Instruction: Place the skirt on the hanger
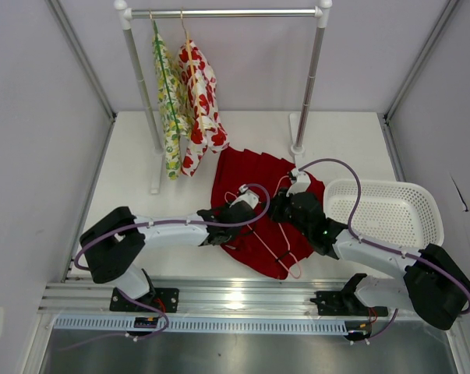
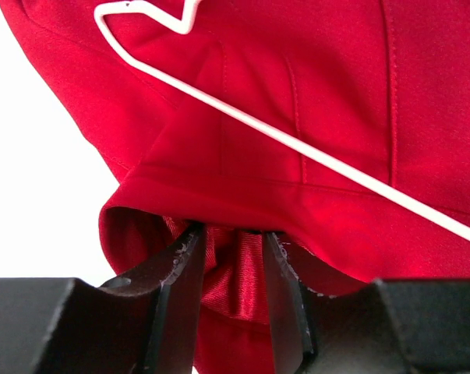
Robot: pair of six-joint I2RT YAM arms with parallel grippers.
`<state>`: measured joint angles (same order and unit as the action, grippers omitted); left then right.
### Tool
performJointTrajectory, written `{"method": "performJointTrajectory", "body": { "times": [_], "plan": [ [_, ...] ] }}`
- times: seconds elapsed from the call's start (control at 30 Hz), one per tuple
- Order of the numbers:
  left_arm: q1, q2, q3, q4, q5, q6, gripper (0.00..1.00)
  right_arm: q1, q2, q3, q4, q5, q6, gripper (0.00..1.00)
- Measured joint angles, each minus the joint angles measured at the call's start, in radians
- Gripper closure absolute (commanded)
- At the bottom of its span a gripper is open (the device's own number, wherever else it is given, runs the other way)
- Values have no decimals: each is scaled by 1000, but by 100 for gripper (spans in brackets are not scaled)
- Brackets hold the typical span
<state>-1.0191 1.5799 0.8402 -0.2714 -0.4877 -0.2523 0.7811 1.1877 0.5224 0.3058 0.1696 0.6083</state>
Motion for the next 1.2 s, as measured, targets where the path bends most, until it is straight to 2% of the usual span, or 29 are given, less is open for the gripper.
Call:
{"method": "performJointTrajectory", "body": {
  "times": [1.2],
  "plan": [
    [-18,42,37,46,-18,9,59,-3,0,0,3,-3,0,100]
  ]
}}
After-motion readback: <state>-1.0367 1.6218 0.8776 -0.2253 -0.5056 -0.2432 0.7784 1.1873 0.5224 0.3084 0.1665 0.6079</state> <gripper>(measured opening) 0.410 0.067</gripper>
